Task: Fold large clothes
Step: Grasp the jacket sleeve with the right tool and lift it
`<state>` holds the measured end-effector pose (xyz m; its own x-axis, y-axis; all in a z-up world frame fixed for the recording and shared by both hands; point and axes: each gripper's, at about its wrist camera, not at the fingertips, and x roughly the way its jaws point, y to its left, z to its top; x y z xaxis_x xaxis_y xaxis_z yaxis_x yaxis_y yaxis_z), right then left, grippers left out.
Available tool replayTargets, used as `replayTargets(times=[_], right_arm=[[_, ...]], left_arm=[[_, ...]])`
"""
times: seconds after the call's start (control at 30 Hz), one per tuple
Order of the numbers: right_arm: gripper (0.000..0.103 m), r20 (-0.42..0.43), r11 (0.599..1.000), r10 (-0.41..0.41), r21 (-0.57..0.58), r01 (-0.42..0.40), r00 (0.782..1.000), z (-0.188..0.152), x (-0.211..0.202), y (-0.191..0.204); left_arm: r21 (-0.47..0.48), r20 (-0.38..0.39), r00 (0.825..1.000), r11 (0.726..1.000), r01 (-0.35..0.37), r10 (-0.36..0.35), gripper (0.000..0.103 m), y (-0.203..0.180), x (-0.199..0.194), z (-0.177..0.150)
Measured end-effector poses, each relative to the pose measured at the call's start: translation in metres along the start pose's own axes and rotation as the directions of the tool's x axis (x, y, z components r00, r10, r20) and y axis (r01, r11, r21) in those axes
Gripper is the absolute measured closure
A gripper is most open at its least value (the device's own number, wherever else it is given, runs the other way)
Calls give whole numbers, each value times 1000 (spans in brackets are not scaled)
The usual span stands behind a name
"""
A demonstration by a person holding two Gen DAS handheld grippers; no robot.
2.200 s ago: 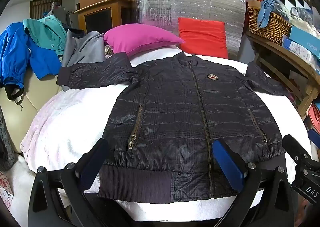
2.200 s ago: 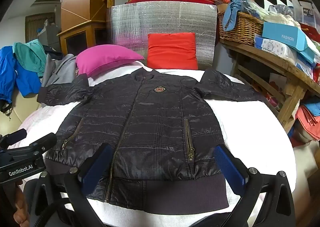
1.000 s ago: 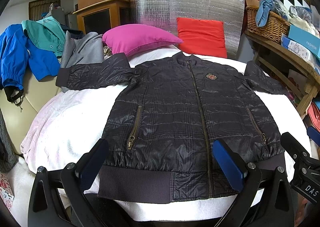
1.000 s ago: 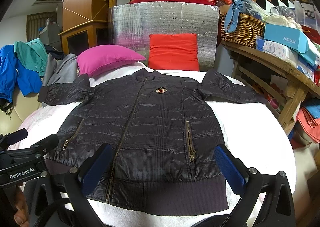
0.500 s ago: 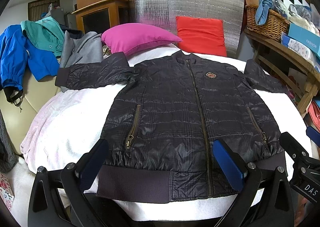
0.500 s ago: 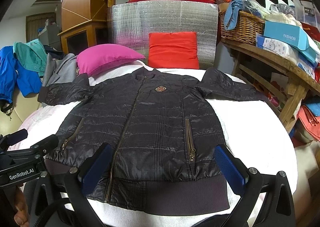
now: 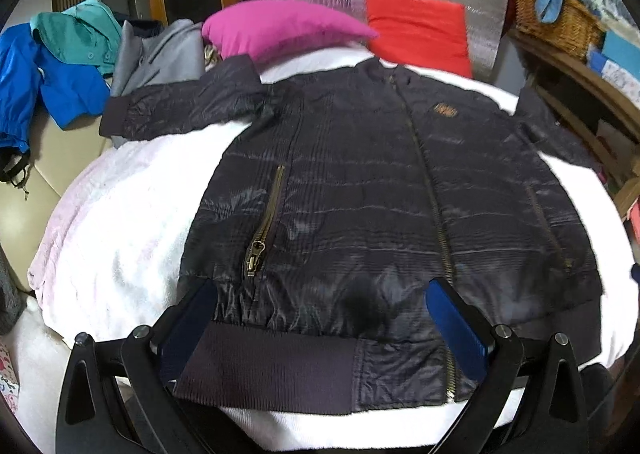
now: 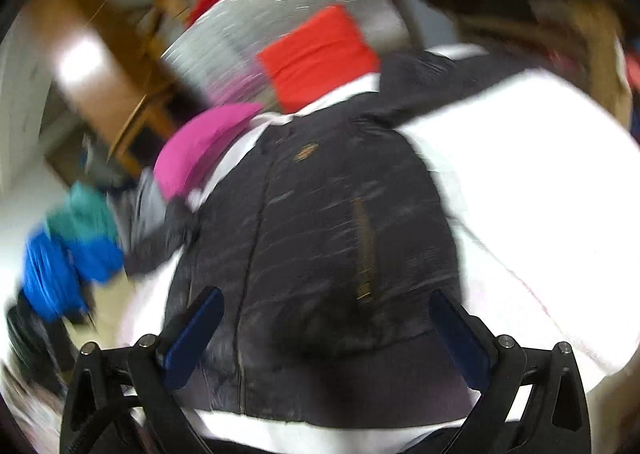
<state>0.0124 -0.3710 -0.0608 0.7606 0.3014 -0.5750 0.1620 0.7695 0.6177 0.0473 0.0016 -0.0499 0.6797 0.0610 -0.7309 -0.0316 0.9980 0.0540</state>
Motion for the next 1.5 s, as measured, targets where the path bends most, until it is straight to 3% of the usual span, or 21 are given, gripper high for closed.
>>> replayTargets(times=[0.1,0.27,0.37,0.43,0.53,0.67,0.9,0.97,1.0,1.03,1.13,1.23,1.37,1.5], right_arm=[[0,30,987,32,159,-36,999,35,3,-52],[3,124,910,102,390,-142,987,100,19,-133],[10,168,859,104,481,-174,980,142,38,-171],[26,173,832,98,526,-176,980,171,58,-193],[40,157,830,57,541,-134,986,212,90,-210],[40,159,819,11,565,-100,987,255,125,-233],[40,140,813,-52,581,-39,989,287,168,-249],[56,119,817,-72,576,-9,990,295,178,-251],[77,90,818,-103,575,32,991,297,181,-249],[89,77,827,-134,558,69,988,301,184,-247],[94,99,897,-222,410,163,970,321,174,-205],[94,157,943,-279,230,240,947,340,161,-145],[94,246,968,-240,-11,250,939,349,153,-41],[94,267,938,-143,-271,217,953,314,167,68]], left_arm=[[19,-84,996,1000,-12,14,0,-4,19,3],[52,-93,995,998,-33,38,0,-14,43,19],[56,-82,996,998,-32,36,0,-18,57,30],[58,-80,996,998,-27,32,0,-21,66,37],[61,-73,997,998,-27,31,0,-24,76,45],[47,-74,997,999,-14,17,0,-21,90,51],[32,-84,996,999,-15,17,0,-7,109,53],[20,-91,996,1000,-10,12,0,-1,112,52],[17,-93,996,1000,-10,12,0,2,113,51],[15,-91,996,1000,-12,13,0,4,114,50],[-6,-85,996,1000,-17,16,0,15,115,47],[-45,-86,996,999,-8,5,0,26,116,46],[-73,-81,997,997,4,-10,0,34,112,44],[-82,-63,998,997,5,-10,0,40,101,41]])
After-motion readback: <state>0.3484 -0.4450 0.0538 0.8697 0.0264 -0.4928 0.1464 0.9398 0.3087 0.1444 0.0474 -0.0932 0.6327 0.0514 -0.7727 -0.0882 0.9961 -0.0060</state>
